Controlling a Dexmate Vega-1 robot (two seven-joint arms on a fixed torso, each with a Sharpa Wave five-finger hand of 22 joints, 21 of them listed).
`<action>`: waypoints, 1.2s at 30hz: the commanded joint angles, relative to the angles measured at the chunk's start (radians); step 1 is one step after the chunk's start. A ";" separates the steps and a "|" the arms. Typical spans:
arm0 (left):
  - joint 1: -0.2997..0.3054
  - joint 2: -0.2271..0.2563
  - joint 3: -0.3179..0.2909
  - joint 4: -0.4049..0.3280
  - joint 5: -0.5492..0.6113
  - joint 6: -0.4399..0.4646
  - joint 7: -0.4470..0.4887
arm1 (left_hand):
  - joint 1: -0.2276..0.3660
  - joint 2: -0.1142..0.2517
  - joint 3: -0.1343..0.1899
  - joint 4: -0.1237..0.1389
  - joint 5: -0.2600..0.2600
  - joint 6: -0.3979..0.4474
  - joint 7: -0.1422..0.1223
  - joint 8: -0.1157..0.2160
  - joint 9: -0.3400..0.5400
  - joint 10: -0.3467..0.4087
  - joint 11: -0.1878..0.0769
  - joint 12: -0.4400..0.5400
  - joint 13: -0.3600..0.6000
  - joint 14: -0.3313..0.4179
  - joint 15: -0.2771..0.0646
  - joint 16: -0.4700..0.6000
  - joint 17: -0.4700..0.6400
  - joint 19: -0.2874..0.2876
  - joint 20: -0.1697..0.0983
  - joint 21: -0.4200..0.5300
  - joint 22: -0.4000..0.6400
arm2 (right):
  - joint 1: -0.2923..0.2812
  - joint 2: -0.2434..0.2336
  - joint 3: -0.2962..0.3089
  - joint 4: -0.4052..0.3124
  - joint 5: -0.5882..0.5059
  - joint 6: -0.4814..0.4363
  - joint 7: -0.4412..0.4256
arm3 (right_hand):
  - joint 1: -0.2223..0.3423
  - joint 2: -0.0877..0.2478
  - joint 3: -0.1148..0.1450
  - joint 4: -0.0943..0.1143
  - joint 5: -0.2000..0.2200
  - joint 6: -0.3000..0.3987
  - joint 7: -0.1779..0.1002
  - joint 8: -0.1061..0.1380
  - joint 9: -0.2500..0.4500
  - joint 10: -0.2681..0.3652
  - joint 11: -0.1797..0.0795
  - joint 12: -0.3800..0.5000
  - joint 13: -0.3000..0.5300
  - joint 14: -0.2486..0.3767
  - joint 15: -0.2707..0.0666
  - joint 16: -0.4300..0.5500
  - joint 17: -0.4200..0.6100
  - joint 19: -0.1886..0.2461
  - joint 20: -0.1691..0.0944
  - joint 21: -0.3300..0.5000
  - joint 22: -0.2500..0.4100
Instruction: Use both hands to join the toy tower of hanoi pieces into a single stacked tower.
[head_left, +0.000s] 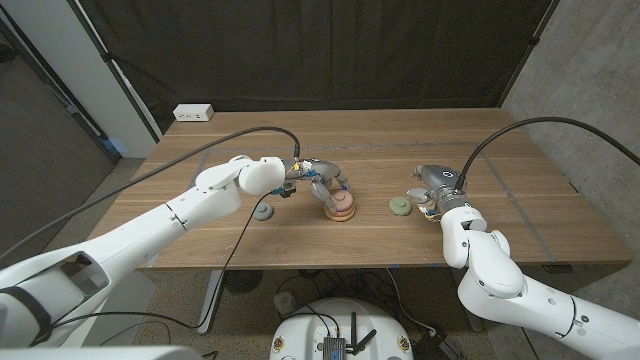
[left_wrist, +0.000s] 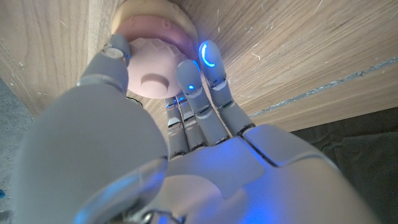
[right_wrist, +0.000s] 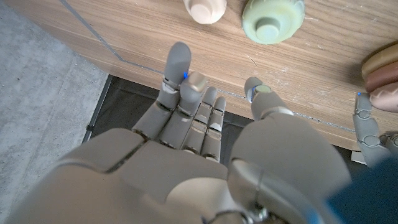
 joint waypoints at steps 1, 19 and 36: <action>0.001 -0.004 0.008 0.007 0.002 0.009 0.002 | 0.034 0.037 0.005 0.005 0.005 0.010 0.000 0.007 0.008 0.094 -0.087 0.004 0.019 0.010 -0.021 0.000 0.002 0.004 -0.126 -0.001 0.002 | 0.003 -0.003 0.000 0.002 0.022 -0.002 -0.020 | -0.002 0.008 0.009 0.002 0.004 0.007 -0.004 -0.003 -0.001 0.005 0.001 -0.003 0.006 -0.004 -0.047 0.002 0.001 0.001 -0.093 -0.003 -0.001; -0.013 0.003 0.009 -0.003 0.022 0.013 -0.009 | 0.017 0.020 -0.007 0.010 0.004 -0.035 0.001 -0.010 0.007 0.039 -0.082 -0.013 0.019 -0.014 -0.021 -0.022 -0.013 -0.012 -0.124 -0.009 -0.007 | 0.014 -0.014 -0.004 -0.001 0.048 -0.002 -0.041 | -0.002 0.009 0.010 0.002 0.006 0.007 -0.004 -0.005 -0.002 0.006 0.000 -0.003 0.006 -0.009 -0.047 -0.001 -0.003 0.002 -0.093 -0.003 0.000; -0.048 0.007 0.022 -0.006 0.029 -0.009 -0.081 | -0.058 -0.009 -0.055 0.026 -0.001 -0.191 0.040 -0.032 -0.003 -0.143 -0.020 -0.029 0.004 -0.082 -0.021 -0.069 -0.084 -0.086 -0.119 -0.032 -0.022 | 0.021 -0.016 -0.018 -0.006 0.062 -0.018 -0.058 | -0.006 0.007 0.010 0.002 0.006 0.009 -0.003 -0.007 -0.002 0.007 0.002 -0.004 0.007 -0.004 -0.047 0.004 0.002 0.002 -0.092 -0.002 0.000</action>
